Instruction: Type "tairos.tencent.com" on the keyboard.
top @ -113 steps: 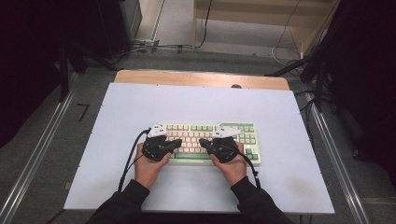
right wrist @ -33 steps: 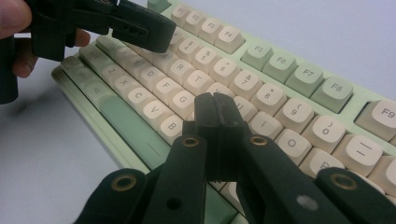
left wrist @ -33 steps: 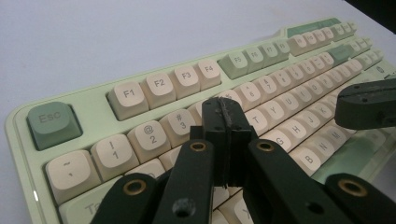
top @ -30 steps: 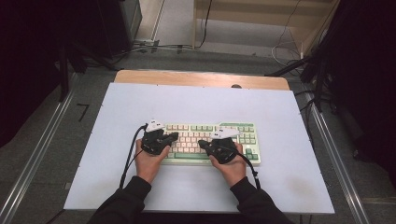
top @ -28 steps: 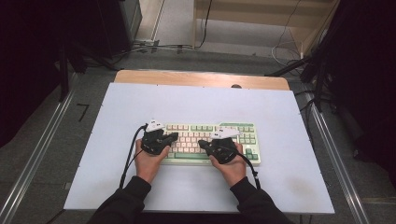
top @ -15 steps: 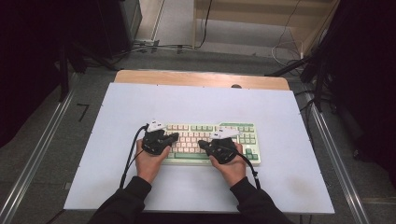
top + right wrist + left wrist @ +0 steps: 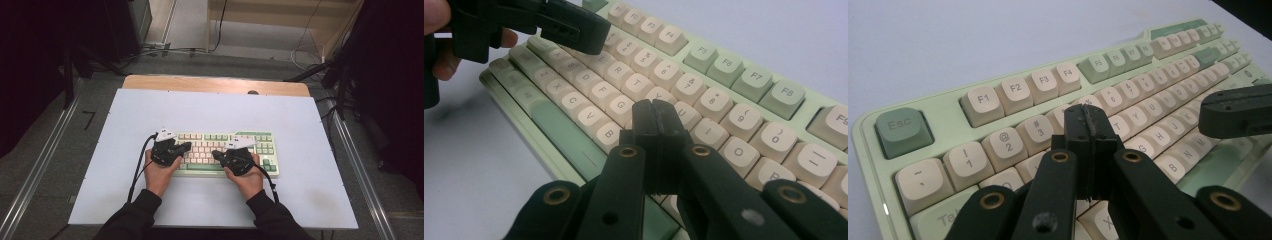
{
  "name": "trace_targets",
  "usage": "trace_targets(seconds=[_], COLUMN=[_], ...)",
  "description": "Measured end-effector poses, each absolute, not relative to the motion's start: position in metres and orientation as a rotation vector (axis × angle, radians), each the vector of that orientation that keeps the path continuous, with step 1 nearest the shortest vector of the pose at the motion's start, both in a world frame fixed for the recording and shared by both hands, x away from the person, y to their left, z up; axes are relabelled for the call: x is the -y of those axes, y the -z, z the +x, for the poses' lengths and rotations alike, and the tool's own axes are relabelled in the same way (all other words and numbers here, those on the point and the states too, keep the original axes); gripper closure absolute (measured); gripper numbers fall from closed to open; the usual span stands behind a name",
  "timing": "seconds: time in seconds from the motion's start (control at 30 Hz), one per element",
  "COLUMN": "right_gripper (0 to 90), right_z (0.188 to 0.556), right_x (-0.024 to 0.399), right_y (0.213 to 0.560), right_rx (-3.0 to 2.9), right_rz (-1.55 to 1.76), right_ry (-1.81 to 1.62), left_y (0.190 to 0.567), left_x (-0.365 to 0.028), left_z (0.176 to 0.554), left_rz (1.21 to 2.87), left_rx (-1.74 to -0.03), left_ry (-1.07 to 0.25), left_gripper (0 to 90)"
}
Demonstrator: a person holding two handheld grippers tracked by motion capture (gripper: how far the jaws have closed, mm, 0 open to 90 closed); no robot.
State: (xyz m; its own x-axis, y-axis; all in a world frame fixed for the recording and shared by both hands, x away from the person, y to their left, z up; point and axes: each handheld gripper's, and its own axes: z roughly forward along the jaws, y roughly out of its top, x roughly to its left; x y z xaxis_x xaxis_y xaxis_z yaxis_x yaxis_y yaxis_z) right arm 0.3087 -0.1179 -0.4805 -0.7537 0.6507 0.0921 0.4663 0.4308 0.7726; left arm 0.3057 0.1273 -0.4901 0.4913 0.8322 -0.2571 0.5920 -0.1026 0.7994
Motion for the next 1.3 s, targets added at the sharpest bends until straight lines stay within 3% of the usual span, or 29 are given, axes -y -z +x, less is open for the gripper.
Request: trace_targets(seconds=[1.3], right_gripper=[87.8], right_z=[0.306], right_x=[0.109], right_y=[0.489], right_rx=[-2.511], right_rz=[0.952], right_ry=[-1.185], left_y=[0.486], left_x=[-0.135], left_z=[0.294], left_rz=[1.807], left_rx=[-1.165], left_ry=[-0.308], left_gripper=[90.0])
